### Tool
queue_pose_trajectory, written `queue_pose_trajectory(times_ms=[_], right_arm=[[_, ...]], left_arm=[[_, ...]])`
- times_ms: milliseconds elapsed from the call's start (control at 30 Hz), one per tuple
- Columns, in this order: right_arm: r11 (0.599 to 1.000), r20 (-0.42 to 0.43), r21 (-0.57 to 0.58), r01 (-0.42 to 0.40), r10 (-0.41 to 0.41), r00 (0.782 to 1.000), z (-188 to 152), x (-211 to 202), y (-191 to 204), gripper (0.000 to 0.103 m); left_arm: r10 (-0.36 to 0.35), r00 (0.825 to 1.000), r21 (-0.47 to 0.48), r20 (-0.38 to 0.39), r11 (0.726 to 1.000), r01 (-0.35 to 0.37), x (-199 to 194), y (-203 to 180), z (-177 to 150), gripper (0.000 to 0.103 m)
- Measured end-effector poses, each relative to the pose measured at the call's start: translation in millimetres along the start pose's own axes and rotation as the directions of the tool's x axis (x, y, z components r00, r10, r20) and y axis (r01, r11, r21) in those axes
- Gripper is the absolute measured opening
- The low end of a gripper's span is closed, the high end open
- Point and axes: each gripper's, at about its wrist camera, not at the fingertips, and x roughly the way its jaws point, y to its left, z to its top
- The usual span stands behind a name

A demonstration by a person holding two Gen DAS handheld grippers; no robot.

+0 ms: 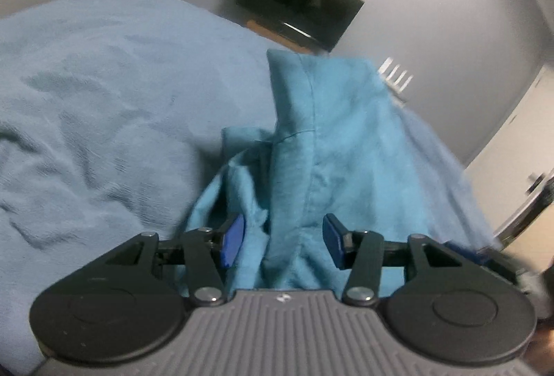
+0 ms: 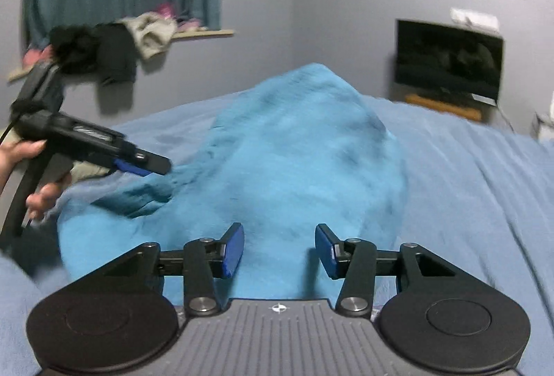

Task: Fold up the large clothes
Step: 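Withdraw the open right tool from the folded shirt edge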

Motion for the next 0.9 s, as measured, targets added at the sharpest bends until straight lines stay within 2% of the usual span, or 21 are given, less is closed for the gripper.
queue_pose_trajectory(times_ms=[100, 167, 233, 267, 367, 467, 533, 600, 633, 667, 733, 800, 867, 900], right_arm=[[1.0, -0.006, 0.03, -0.008, 0.008, 1.0, -4.7, 10.9, 0.0, 0.049], [1.0, -0.004, 0.024, -0.015, 0.015, 1.0, -6.4, 17.2, -0.3, 0.049], [1.0, -0.003, 0.014, -0.022, 0.022, 1.0, -9.9, 23.1, 2.0, 0.049], [1.0, -0.002, 0.012, -0.021, 0.021, 1.0, -8.7, 27.8, 4.2, 0.048], [0.999, -0.005, 0.019, -0.027, 0.027, 1.0, -2.9, 42.7, 4.0, 0.046], [0.999, 0.0, 0.028, -0.026, 0.026, 1.0, 0.5, 49.1, 3.3, 0.046], [0.999, 0.002, 0.039, -0.028, 0.027, 1.0, -0.3, 52.1, 2.3, 0.046], [0.998, 0.003, 0.046, -0.03, 0.03, 1.0, -1.3, 53.5, 0.9, 0.044], [0.998, 0.003, 0.048, -0.029, 0.029, 1.0, -0.7, 52.6, 1.6, 0.044], [0.998, 0.004, 0.048, -0.03, 0.03, 1.0, -0.2, 51.5, 1.7, 0.044], [0.998, 0.003, 0.049, -0.029, 0.029, 1.0, -0.3, 53.7, 2.3, 0.044], [0.999, 0.004, 0.047, -0.028, 0.028, 1.0, -0.3, 55.0, 2.0, 0.044], [0.999, 0.006, 0.045, -0.028, 0.027, 1.0, 0.5, 55.0, 1.3, 0.044], [0.999, 0.006, 0.045, -0.028, 0.028, 1.0, 0.9, 55.1, 1.2, 0.044]], left_arm=[[0.032, 0.999, -0.01, 0.037, 0.999, -0.031, -2.6, -1.9, 4.4, 0.048], [0.071, 0.993, 0.039, 0.092, 0.996, -0.075, -10.5, -10.9, 7.6, 0.048], [0.06, 0.991, 0.086, 0.122, 0.994, -0.071, -21.3, -25.3, 7.3, 0.048], [0.04, 0.993, 0.103, 0.109, 0.993, -0.051, -20.7, -28.7, 7.7, 0.048], [0.005, 1.0, 0.09, -0.019, 0.996, -0.004, -2.1, -27.5, 3.0, 0.048], [0.076, 0.987, 0.083, -0.14, 0.994, -0.065, 25.7, -15.9, -6.9, 0.048], [0.105, 0.979, 0.082, -0.177, 0.992, -0.091, 36.5, -7.2, -10.3, 0.049], [0.075, 0.977, 0.038, -0.2, 0.997, -0.068, 43.6, 3.3, -11.9, 0.054], [0.045, 0.977, 0.008, -0.207, 0.999, -0.044, 45.7, 8.2, -12.2, 0.06], [-0.009, 0.977, -0.035, -0.212, 0.999, 0.002, 47.2, 14.0, -12.8, 0.07], [-0.137, 0.967, -0.124, -0.214, 0.986, 0.113, 53.2, 24.9, -14.9, 0.081], [-0.157, 0.964, -0.132, -0.216, 0.983, 0.13, 56.7, 31.4, -15.5, 0.082], [-0.121, 0.966, -0.111, -0.227, 0.989, 0.098, 63.2, 38.2, -17.6, 0.082], [-0.126, 0.966, -0.111, -0.227, 0.988, 0.103, 64.0, 41.1, -18.7, 0.082]])
